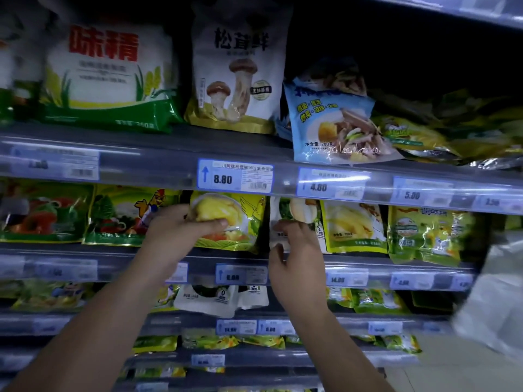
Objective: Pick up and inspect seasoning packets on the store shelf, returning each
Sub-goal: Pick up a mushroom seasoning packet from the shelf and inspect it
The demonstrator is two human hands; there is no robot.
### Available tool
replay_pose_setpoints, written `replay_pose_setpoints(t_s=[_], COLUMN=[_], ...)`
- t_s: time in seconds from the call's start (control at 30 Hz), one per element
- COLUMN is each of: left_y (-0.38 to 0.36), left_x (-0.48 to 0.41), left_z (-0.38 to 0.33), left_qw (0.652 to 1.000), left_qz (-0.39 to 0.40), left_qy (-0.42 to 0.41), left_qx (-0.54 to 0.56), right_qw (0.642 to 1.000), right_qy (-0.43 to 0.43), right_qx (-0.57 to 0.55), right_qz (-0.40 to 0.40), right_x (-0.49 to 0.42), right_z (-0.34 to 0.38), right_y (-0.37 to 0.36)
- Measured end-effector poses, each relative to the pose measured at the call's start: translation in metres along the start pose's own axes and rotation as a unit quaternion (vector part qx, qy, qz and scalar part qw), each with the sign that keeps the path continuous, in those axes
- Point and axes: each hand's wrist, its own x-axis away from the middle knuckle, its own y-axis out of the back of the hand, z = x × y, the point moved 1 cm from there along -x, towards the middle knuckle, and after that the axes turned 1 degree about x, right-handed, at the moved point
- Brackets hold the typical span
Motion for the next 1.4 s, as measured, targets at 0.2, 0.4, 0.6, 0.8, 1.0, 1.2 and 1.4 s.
replay_pose_setpoints(t_s=[0.2, 0.4, 0.6, 0.8, 1.0, 1.2, 1.4], left_y=[0.024, 0.028, 0.044, 0.068, 0.076, 0.093, 0.1], left_x=[0.038, 0.068, 0.067, 0.079, 0.091, 0.088, 0.088], left_z=[-0.014, 0.001, 0.015, 0.018, 0.018, 0.046, 0.043], left_qw=[0.997, 0.993, 0.985, 0.991, 0.959, 0.994, 0.99], left_qz=[0.025, 0.085, -0.004, -0.095, -0.14, 0.008, 0.048], left_qy=[-0.017, -0.002, 0.014, -0.098, -0.192, -0.075, -0.044], left_qx=[0.066, 0.085, 0.173, -0.011, -0.152, 0.082, 0.126], right_qw=[0.999, 0.886, 0.884, 0.89, 0.946, 0.89, 0.88], right_qy=[-0.005, -0.184, -0.131, -0.146, -0.077, -0.156, -0.158], right_qx=[-0.027, -0.403, -0.394, -0.39, -0.289, -0.41, -0.432], right_qz=[0.016, 0.134, 0.216, 0.187, 0.124, 0.126, 0.121], right_x=[-0.005, -0.008, -0.001, 0.019, 0.038, 0.048, 0.053], right_z=[0.003, 0.032, 0.029, 0.032, 0.043, 0.051, 0.061], right_y=[0.005, 0.006, -0.006, -0.011, -0.012, -0.01, -0.017])
